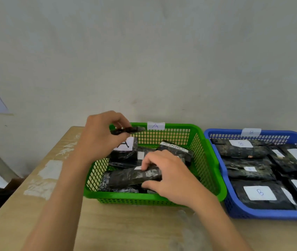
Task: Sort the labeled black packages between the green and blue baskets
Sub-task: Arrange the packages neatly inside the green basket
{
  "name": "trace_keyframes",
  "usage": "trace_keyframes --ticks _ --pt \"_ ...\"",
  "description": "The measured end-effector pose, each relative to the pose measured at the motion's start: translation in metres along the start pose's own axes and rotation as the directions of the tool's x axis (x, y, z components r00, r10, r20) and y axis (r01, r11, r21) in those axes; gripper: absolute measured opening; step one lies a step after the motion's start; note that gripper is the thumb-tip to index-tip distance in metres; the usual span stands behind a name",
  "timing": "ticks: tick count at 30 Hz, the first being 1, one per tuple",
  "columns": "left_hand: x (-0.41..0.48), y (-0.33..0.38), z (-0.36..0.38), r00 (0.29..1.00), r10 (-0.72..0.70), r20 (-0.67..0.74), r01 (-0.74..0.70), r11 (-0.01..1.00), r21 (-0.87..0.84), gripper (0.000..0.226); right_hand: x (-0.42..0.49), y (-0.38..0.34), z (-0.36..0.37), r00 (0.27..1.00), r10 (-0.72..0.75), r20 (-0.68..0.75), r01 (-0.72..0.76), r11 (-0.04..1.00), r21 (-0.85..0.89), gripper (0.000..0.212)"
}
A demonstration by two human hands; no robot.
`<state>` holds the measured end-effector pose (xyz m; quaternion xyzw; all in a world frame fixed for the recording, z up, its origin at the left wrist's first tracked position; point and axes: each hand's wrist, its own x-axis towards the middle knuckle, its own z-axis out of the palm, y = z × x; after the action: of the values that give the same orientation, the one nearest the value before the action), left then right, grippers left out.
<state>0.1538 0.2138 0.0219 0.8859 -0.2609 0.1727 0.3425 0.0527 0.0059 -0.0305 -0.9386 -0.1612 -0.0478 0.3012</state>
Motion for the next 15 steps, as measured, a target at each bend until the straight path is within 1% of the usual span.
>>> trace_keyframes --ticks 2,4,7,9,12,14,15 --pt "-0.014 0.003 0.005 0.997 -0.063 0.050 0.063 0.998 0.014 0.023 0.007 -0.002 0.010 0.998 -0.022 0.064 0.018 0.998 0.056 0.028" --pt "-0.023 0.004 0.011 0.985 -0.115 0.132 0.113 0.993 0.025 0.025 0.008 -0.001 0.014 0.993 -0.057 0.103 0.050 0.996 0.071 0.020" --pt "-0.026 0.005 0.019 0.951 -0.160 0.264 0.141 0.986 0.090 0.026 0.006 0.004 0.002 0.991 -0.090 0.102 0.084 0.995 0.062 0.017" --pt "-0.027 0.005 0.023 0.927 -0.199 0.319 0.166 0.978 0.129 0.027 0.004 0.010 -0.012 0.999 -0.030 0.042 0.027 0.997 0.078 0.018" --pt "-0.028 0.002 0.029 0.901 -0.242 0.360 0.206 0.969 0.136 0.027 0.002 0.027 -0.031 0.986 0.116 -0.118 -0.102 0.988 0.116 0.010" --pt "-0.029 -0.002 0.030 0.865 -0.275 0.420 0.255 0.961 0.104 0.026 0.004 0.040 -0.040 0.961 0.214 -0.174 -0.196 0.974 0.117 0.015" --pt "-0.029 -0.005 0.030 0.845 -0.282 0.455 0.274 0.958 0.085 0.025 0.008 0.045 -0.044 0.952 0.248 -0.182 -0.238 0.968 0.074 0.020"
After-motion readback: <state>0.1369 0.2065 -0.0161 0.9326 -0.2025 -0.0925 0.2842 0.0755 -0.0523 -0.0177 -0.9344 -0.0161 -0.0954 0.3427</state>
